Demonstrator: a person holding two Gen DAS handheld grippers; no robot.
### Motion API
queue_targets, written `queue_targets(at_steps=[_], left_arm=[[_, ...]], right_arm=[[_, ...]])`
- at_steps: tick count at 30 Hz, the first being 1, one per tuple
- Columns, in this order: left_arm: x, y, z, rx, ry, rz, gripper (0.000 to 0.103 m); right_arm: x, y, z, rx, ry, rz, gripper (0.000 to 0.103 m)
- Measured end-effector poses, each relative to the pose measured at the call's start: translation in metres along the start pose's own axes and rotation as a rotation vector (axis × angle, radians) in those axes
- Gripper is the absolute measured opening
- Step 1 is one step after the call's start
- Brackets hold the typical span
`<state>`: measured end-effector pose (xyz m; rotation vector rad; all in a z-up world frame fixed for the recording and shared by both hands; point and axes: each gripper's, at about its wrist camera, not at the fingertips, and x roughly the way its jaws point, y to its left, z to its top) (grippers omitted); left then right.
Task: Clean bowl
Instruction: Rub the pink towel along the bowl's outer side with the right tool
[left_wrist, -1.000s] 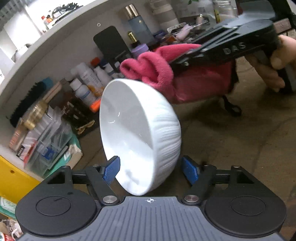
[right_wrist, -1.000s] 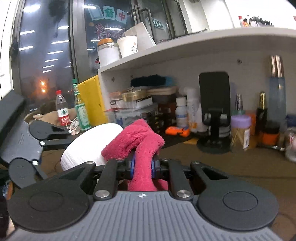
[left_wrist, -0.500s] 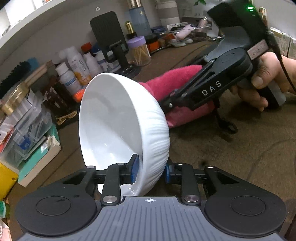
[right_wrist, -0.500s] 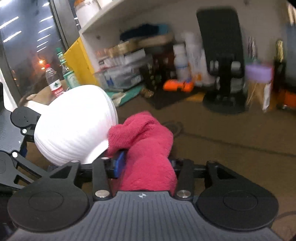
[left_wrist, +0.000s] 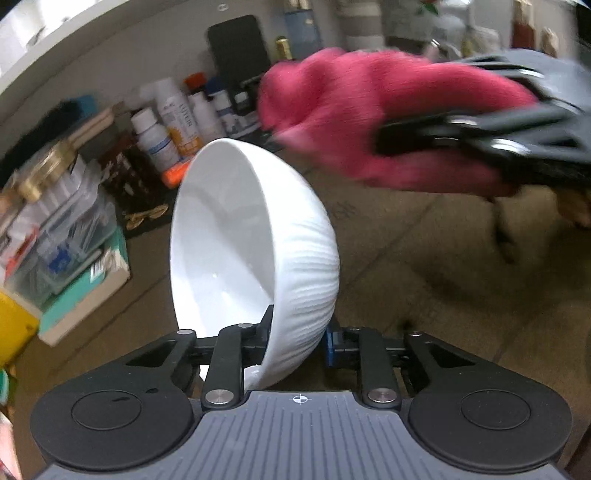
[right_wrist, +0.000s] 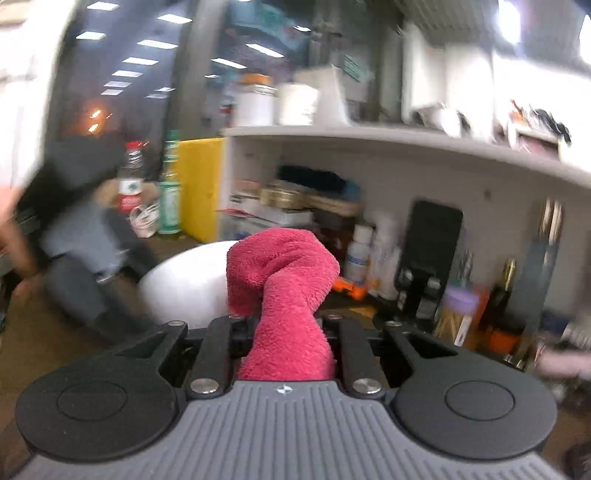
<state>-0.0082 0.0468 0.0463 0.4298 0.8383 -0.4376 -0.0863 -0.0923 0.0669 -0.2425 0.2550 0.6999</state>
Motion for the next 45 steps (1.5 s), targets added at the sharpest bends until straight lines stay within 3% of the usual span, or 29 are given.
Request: queue_targets(at_steps=[3, 6, 12, 17, 19, 21, 22, 24, 27, 28, 29, 30, 33, 40, 43, 45], left_arm=[[-0.007, -0.008, -0.002, -0.007, -0.008, -0.024, 0.022], [-0.011, -0.016, -0.005, -0.001, -0.010, -0.036, 0.022], [-0.019, -0.017, -0.003, 0.008, 0.002, -0.062, 0.019], [-0.017, -0.018, -0.001, 0.036, 0.006, -0.070, 0.021], [-0.018, -0.015, -0.004, 0.039, -0.021, -0.052, 0.026], [-0.015, -0.011, -0.009, 0.044, -0.037, -0.022, 0.042], [-0.012, -0.008, -0.012, 0.048, -0.040, -0.003, 0.044], [-0.007, -0.004, -0.016, 0.067, -0.047, 0.017, 0.060], [-0.003, 0.004, -0.019, 0.056, -0.062, 0.003, 0.063], [-0.003, 0.004, -0.018, 0.043, -0.064, -0.018, 0.062], [-0.004, 0.005, -0.018, 0.029, -0.065, -0.039, 0.052], [-0.005, 0.006, -0.017, 0.016, -0.067, -0.061, 0.034], [-0.009, 0.000, -0.014, 0.021, -0.059, -0.064, 0.023], [-0.027, -0.023, -0.012, -0.056, -0.086, -0.113, 0.018], [-0.028, -0.031, -0.012, -0.046, -0.083, -0.098, 0.018], [-0.028, -0.030, -0.011, -0.049, -0.073, -0.101, 0.018]], right_arm=[[-0.016, 0.023, -0.009, -0.077, 0.035, 0.093, 0.019], [-0.016, 0.028, -0.011, -0.055, 0.052, 0.162, 0.019], [0.014, -0.015, 0.015, 0.131, -0.035, 0.093, 0.020], [0.051, -0.051, 0.017, 0.235, -0.029, -0.005, 0.020], [0.064, -0.057, 0.005, 0.275, 0.003, -0.014, 0.020], [0.074, -0.058, -0.009, 0.293, 0.057, -0.018, 0.020], [0.074, -0.058, -0.010, 0.293, 0.062, -0.017, 0.020], [0.071, -0.056, -0.011, 0.278, 0.059, -0.006, 0.020], [0.071, -0.057, -0.012, 0.293, 0.062, -0.002, 0.021], [0.072, -0.058, -0.012, 0.298, 0.060, -0.001, 0.021], [0.073, -0.059, -0.012, 0.303, 0.057, -0.001, 0.021], [0.071, -0.060, -0.011, 0.305, 0.052, -0.003, 0.021], [0.059, -0.060, -0.009, 0.303, 0.023, -0.003, 0.021], [0.000, -0.039, -0.009, 0.227, -0.058, 0.080, 0.021], [-0.033, -0.018, -0.020, 0.108, -0.040, 0.125, 0.021], [-0.051, -0.001, -0.028, -0.014, -0.015, 0.202, 0.021]])
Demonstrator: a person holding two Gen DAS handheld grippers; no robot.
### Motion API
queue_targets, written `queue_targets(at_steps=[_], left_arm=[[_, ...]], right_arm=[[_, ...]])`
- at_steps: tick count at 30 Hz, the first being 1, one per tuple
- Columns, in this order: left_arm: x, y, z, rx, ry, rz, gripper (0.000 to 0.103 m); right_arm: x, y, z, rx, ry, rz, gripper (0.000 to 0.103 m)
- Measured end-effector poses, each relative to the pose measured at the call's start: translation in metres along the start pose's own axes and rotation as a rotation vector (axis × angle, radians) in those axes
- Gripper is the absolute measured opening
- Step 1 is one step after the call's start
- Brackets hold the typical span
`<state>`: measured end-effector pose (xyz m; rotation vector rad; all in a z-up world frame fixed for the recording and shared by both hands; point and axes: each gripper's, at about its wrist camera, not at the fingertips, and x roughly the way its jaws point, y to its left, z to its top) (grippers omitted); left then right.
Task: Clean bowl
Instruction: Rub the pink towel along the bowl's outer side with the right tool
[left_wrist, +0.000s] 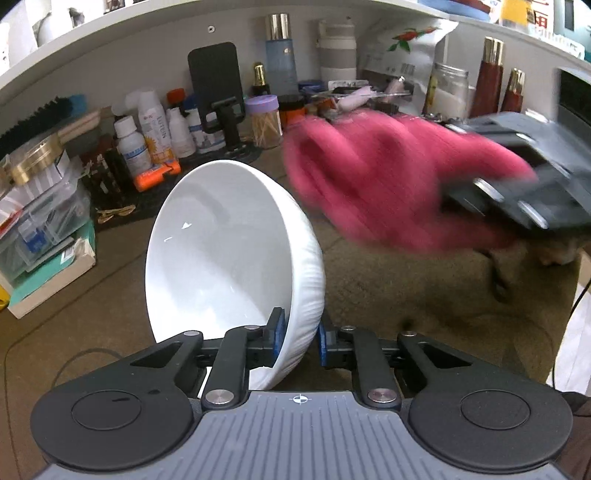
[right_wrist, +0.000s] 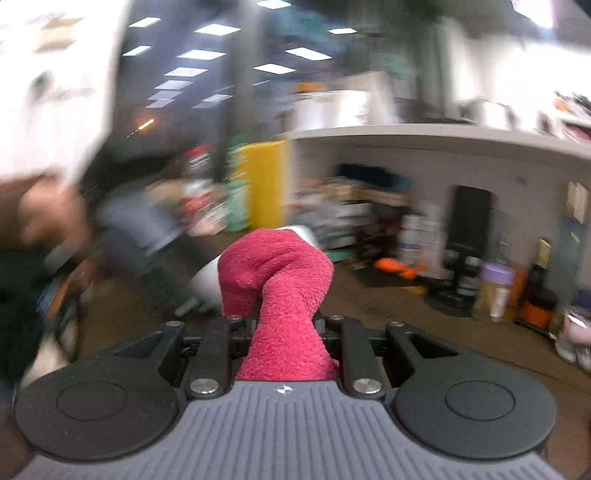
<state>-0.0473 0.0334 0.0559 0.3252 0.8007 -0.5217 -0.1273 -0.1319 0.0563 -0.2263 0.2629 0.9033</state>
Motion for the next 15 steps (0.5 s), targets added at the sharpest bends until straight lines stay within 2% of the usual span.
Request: queue_targets(at_steps=[2, 4, 11, 13, 15], left_arm=[[0.001, 0.001, 0.001, 0.004, 0.007, -0.002, 0.018], [0.003, -0.002, 0.004, 0.036, 0.025, 0.001, 0.018], [0.006, 0.005, 0.011, 0.040, 0.027, -0.003, 0.018], [0.009, 0.009, 0.015, 0.051, 0.023, -0.004, 0.022], [0.012, 0.015, 0.019, 0.072, 0.010, 0.006, 0.035]], right_arm=[[0.000, 0.009, 0.001, -0.054, 0.020, 0.033, 0.021], [0.010, 0.007, 0.008, -0.040, 0.030, 0.032, 0.021], [0.075, -0.061, 0.040, 0.189, 0.016, -0.137, 0.021], [0.087, -0.075, 0.041, 0.238, 0.010, -0.176, 0.021], [0.094, -0.088, 0.033, 0.299, -0.016, -0.178, 0.021]])
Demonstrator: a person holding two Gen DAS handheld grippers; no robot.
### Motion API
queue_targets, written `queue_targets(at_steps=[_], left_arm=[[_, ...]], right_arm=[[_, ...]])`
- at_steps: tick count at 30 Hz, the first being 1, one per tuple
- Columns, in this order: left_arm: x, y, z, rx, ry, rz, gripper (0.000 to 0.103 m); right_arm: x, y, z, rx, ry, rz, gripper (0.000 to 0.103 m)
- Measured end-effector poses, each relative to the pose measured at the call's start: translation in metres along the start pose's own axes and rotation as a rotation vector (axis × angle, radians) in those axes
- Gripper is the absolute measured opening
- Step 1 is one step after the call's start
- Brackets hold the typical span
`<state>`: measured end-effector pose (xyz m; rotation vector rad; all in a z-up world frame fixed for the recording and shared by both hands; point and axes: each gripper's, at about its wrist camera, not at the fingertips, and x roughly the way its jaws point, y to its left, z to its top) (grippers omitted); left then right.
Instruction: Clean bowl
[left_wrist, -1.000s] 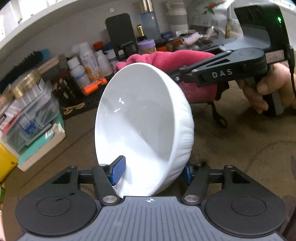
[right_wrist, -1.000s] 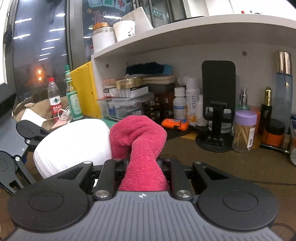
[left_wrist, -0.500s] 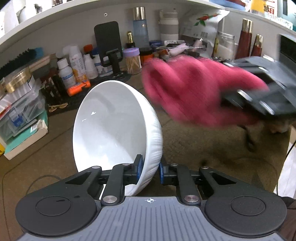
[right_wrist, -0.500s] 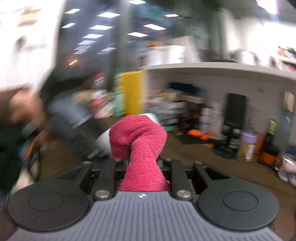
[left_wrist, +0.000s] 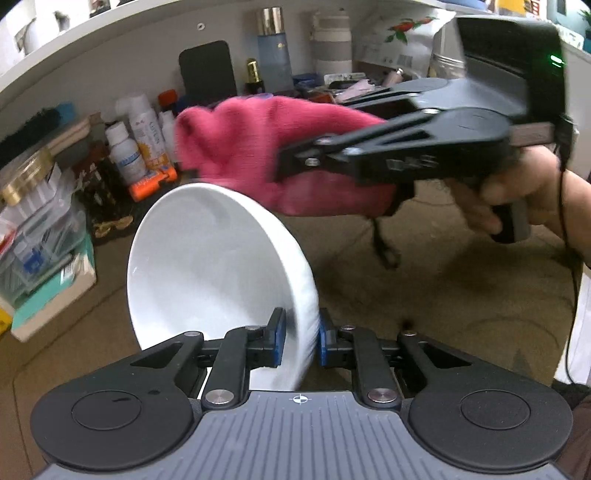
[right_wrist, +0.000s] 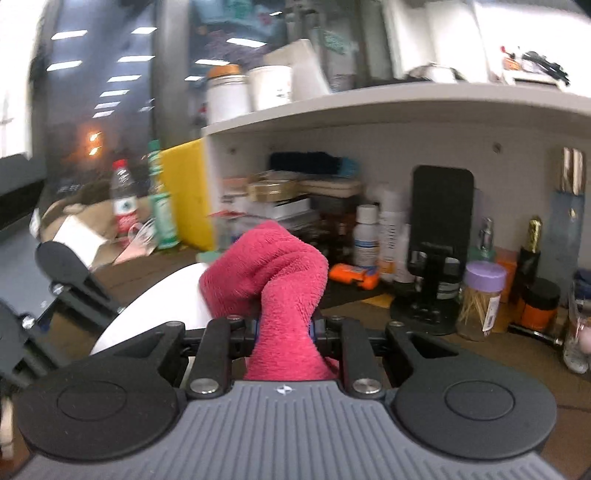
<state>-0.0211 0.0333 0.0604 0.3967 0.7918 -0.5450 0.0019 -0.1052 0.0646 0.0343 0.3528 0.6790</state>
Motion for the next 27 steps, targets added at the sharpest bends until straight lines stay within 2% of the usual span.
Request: queue_targets(at_steps=[4, 6, 11, 13, 14, 15, 16, 17, 20, 22, 27], left_arm=[[0.003, 0.015, 0.000, 0.017, -0.017, 0.014, 0.051], [0.004, 0.016, -0.002, 0.035, -0.017, 0.039, 0.063], [0.015, 0.008, -0.017, 0.130, 0.013, 0.142, 0.070], [0.014, 0.012, -0.023, 0.085, -0.016, 0.151, 0.070], [0.014, 0.014, -0.023, 0.071, -0.015, 0.148, 0.068], [0.013, 0.014, -0.022, 0.059, -0.013, 0.146, 0.057], [0.012, 0.012, -0.021, 0.052, -0.002, 0.129, 0.045], [0.011, 0.010, -0.019, 0.041, 0.010, 0.113, 0.026], [0.011, 0.002, -0.017, 0.070, 0.037, 0.154, 0.020], [0.006, 0.005, -0.015, 0.016, 0.054, 0.122, 0.021], [-0.004, 0.003, -0.016, -0.028, 0.058, 0.038, 0.020]], right_arm=[[0.004, -0.009, -0.014, 0.036, 0.007, 0.004, 0.022], [0.004, -0.012, -0.017, 0.026, 0.015, -0.003, 0.022], [0.002, -0.017, -0.017, 0.051, 0.008, -0.006, 0.022], [0.003, -0.016, -0.017, 0.049, 0.016, -0.001, 0.022], [0.004, -0.015, -0.017, 0.046, 0.019, 0.000, 0.022], [0.004, -0.013, -0.018, 0.041, 0.022, 0.000, 0.022], [0.004, -0.012, -0.018, 0.039, 0.023, -0.002, 0.022], [0.003, -0.011, -0.018, 0.036, 0.023, -0.003, 0.022], [-0.002, -0.010, -0.018, 0.028, 0.009, -0.004, 0.022], [-0.009, -0.007, -0.017, 0.013, 0.001, 0.007, 0.022], [-0.034, 0.015, -0.025, -0.067, 0.015, 0.091, 0.022]])
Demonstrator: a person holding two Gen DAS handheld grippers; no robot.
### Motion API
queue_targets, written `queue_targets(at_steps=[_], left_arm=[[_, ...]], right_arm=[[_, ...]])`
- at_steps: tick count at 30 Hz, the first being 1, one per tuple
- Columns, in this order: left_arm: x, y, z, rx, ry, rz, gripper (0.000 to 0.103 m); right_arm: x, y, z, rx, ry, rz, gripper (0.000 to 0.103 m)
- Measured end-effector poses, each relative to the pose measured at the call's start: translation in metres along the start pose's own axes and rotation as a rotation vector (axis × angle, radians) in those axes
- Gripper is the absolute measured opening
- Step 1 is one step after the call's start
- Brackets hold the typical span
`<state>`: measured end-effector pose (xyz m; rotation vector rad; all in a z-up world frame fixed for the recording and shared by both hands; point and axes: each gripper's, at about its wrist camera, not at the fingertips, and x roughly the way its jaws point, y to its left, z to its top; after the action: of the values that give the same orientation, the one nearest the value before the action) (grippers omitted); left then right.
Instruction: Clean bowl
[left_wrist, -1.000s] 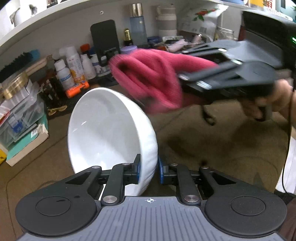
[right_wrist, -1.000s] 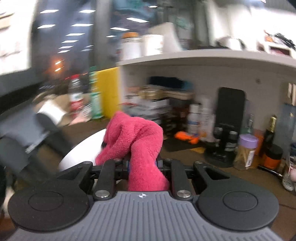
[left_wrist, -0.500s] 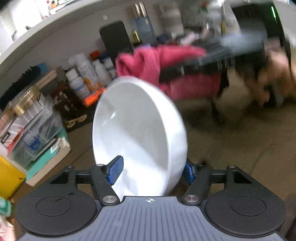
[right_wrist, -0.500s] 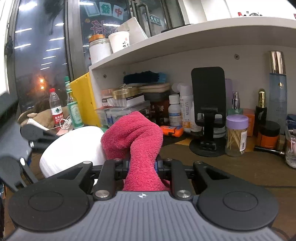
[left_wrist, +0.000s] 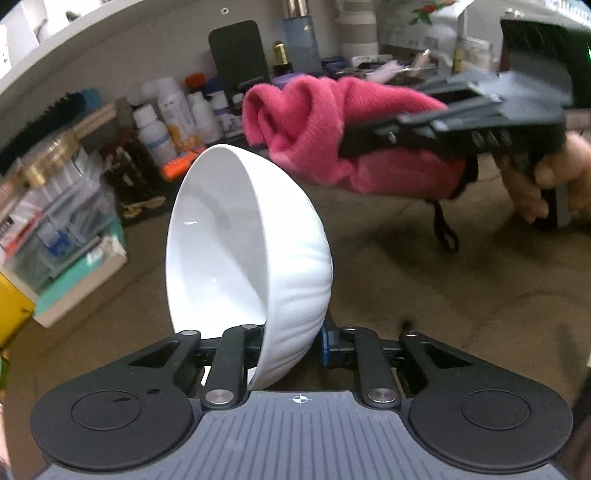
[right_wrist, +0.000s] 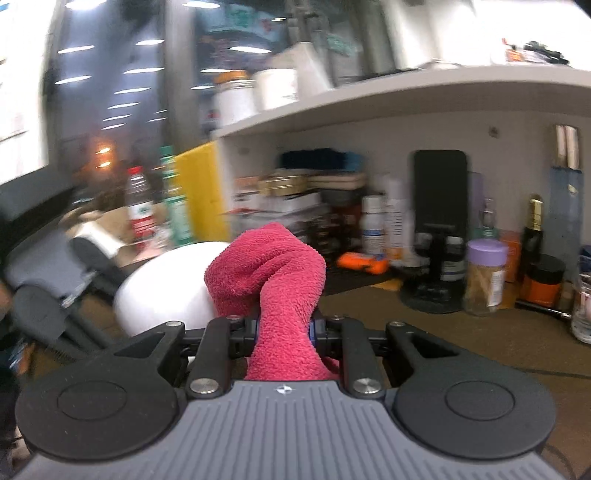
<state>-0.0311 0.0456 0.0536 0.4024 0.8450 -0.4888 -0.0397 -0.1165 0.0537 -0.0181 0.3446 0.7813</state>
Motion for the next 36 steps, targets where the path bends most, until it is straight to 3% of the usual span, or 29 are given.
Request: queue_targets(at_steps=[6, 10, 16, 19, 22, 25, 29, 30, 32, 34, 35, 36], left_arm=[[-0.008, -0.011, -0.006, 0.006, 0.012, -0.046, 0.021], [-0.008, -0.011, -0.004, 0.024, 0.019, -0.064, 0.021], [-0.008, -0.006, -0.002, 0.023, 0.013, -0.067, 0.021], [-0.008, 0.002, 0.000, 0.006, 0.003, -0.081, 0.021], [-0.003, -0.001, 0.001, 0.033, 0.009, -0.095, 0.025], [0.001, -0.004, -0.003, 0.047, 0.008, -0.081, 0.037], [0.009, -0.008, -0.010, 0.055, -0.017, 0.023, 0.075], [0.011, -0.008, -0.011, 0.052, -0.025, 0.054, 0.080], [0.013, -0.009, -0.010, 0.052, -0.033, 0.089, 0.074], [0.012, -0.014, -0.005, 0.075, -0.019, 0.079, 0.052], [0.012, -0.015, -0.004, 0.085, -0.011, 0.070, 0.031], [0.011, -0.021, -0.002, 0.113, 0.005, 0.064, 0.025]], right_arm=[[-0.041, 0.048, -0.018, -0.143, 0.100, 0.195, 0.021], [-0.050, 0.062, -0.014, -0.206, 0.114, 0.217, 0.021], [0.004, 0.027, 0.004, -0.103, 0.100, 0.096, 0.021], [0.023, 0.010, 0.007, -0.039, 0.074, -0.007, 0.020], [0.030, -0.003, 0.005, -0.006, 0.060, -0.042, 0.020], [0.031, -0.012, 0.002, -0.004, 0.054, -0.058, 0.020], [0.029, -0.015, -0.002, -0.008, 0.052, -0.046, 0.020], [0.029, -0.015, -0.002, -0.008, 0.052, -0.044, 0.020], [0.030, -0.015, -0.001, -0.009, 0.052, -0.039, 0.021], [0.029, -0.015, 0.000, -0.005, 0.049, -0.036, 0.021], [0.029, -0.014, 0.000, -0.003, 0.048, -0.033, 0.021], [0.028, -0.013, 0.000, -0.006, 0.047, -0.027, 0.021]])
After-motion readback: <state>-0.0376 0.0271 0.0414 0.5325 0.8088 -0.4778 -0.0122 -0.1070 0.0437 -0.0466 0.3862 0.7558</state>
